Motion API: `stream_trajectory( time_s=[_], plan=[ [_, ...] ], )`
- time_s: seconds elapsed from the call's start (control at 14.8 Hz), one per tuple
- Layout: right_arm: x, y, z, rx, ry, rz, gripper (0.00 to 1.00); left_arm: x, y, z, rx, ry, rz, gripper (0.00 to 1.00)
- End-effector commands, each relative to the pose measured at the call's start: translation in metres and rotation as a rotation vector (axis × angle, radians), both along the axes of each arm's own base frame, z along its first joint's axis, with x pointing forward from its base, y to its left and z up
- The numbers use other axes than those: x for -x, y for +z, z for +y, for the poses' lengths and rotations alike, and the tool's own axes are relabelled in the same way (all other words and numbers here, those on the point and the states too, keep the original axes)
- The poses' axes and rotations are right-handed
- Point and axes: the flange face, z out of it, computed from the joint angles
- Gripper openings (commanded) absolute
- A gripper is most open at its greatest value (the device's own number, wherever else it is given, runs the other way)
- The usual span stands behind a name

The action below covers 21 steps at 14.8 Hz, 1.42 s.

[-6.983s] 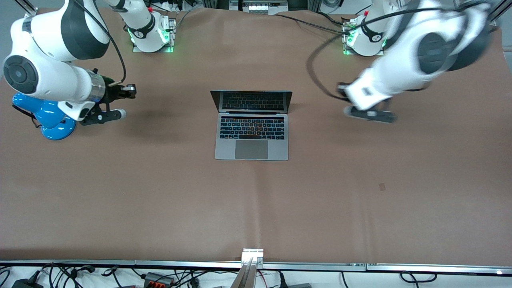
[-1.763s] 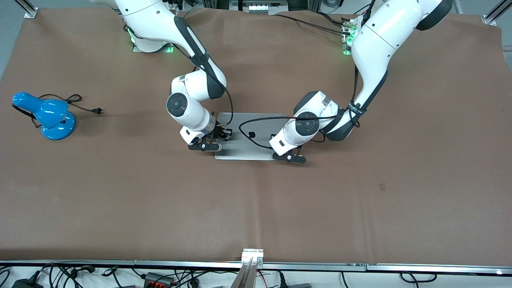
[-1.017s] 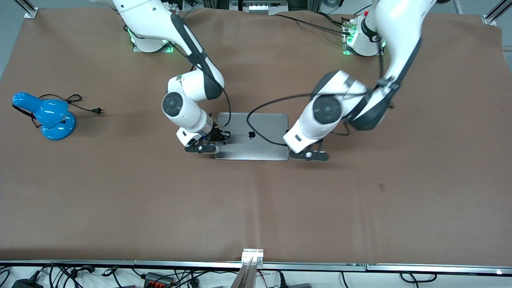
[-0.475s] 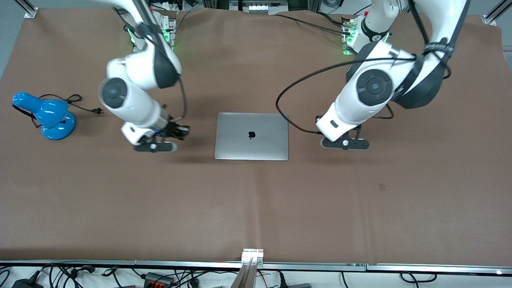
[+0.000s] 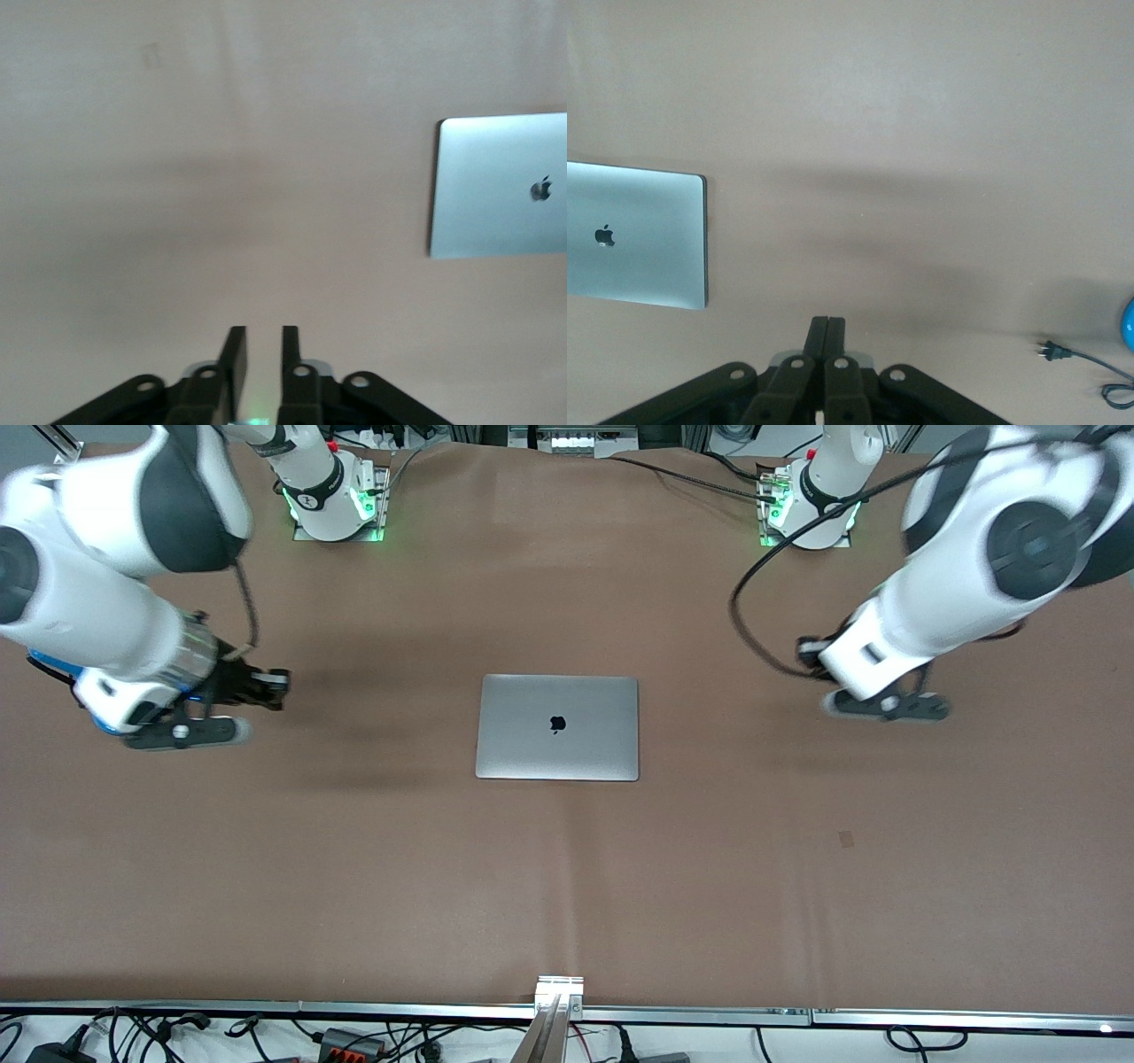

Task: Close laptop with both arms from behind

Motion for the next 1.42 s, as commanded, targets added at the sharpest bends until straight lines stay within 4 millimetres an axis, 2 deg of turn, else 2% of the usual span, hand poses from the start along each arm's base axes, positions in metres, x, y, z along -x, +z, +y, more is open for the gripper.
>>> stream_trajectory(
  time_s=[0.0,0.2,0.34,0.47,0.54,0.75,0.81,0.95,1.02,1.15,1.36],
  plan=[
    [-0.009,0.003,-0.011,0.011,0.002,0.005,1.0,0.012,0.011,0.033,0.007,-0.006,0.008,1.0],
    [-0.01,0.007,-0.018,0.01,-0.012,-0.002,1.0,0.002,0.011,0.072,0.01,0.064,-0.008,1.0],
    [-0.01,0.017,-0.02,0.026,-0.014,-0.033,1.0,-0.002,0.013,0.082,-0.001,0.096,-0.039,1.0],
    [-0.021,0.056,-0.034,0.1,-0.013,-0.127,1.0,-0.005,0.012,0.112,0.008,0.143,-0.053,1.0],
    [-0.026,0.067,-0.059,0.09,-0.054,-0.147,1.0,-0.002,0.006,0.116,0.01,0.143,-0.049,1.0],
    [-0.033,0.074,-0.108,0.01,-0.125,-0.16,1.0,0.014,0.006,0.114,0.006,0.128,-0.079,1.0],
    [-0.033,0.074,-0.116,-0.005,-0.128,-0.161,1.0,0.013,0.005,0.11,0.001,0.113,-0.079,1.0],
    [-0.031,0.075,-0.124,-0.03,-0.13,-0.156,1.0,0.01,0.008,0.098,-0.044,0.067,-0.117,1.0],
    [-0.031,0.075,-0.135,-0.038,-0.136,-0.155,1.0,0.009,0.009,0.097,-0.052,0.044,-0.129,1.0],
    [-0.029,0.068,-0.142,-0.027,-0.137,-0.138,1.0,0.007,0.016,0.107,-0.038,0.01,-0.129,1.0],
    [-0.02,0.075,-0.137,0.041,-0.112,-0.131,1.0,0.006,0.022,0.106,-0.035,0.008,-0.141,1.0]
  ],
)
